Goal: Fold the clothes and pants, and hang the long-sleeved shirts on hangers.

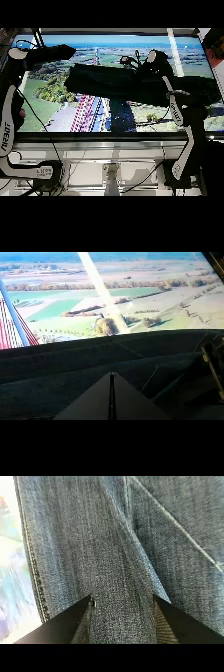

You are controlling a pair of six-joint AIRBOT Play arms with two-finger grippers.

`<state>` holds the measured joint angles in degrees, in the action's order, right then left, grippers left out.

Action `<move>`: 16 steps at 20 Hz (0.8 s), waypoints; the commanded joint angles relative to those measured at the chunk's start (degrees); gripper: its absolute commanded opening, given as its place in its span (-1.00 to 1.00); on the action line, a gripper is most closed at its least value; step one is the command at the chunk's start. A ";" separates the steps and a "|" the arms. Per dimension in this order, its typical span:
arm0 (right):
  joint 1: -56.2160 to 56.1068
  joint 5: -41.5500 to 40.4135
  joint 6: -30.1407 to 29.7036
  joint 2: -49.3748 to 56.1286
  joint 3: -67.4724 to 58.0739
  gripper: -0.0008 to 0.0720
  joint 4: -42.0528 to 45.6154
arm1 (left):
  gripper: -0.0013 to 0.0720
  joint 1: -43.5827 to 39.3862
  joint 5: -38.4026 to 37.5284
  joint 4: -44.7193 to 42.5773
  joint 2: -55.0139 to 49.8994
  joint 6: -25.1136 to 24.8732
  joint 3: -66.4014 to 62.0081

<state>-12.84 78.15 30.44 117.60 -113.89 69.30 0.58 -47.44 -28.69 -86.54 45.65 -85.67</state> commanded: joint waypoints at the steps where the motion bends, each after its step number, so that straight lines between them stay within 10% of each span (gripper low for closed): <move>1: -0.42 0.26 -0.13 1.25 0.02 0.21 0.00 | -0.91 0.00 -0.02 -0.04 0.02 -0.02 -0.04; 16: -0.42 -5.33 -1.55 1.86 -0.44 0.21 3.39 | -0.91 0.00 -0.44 -0.04 0.02 0.00 -0.04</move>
<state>-13.19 73.06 28.88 119.39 -114.32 72.51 0.58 -47.86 -28.73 -86.54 45.63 -85.67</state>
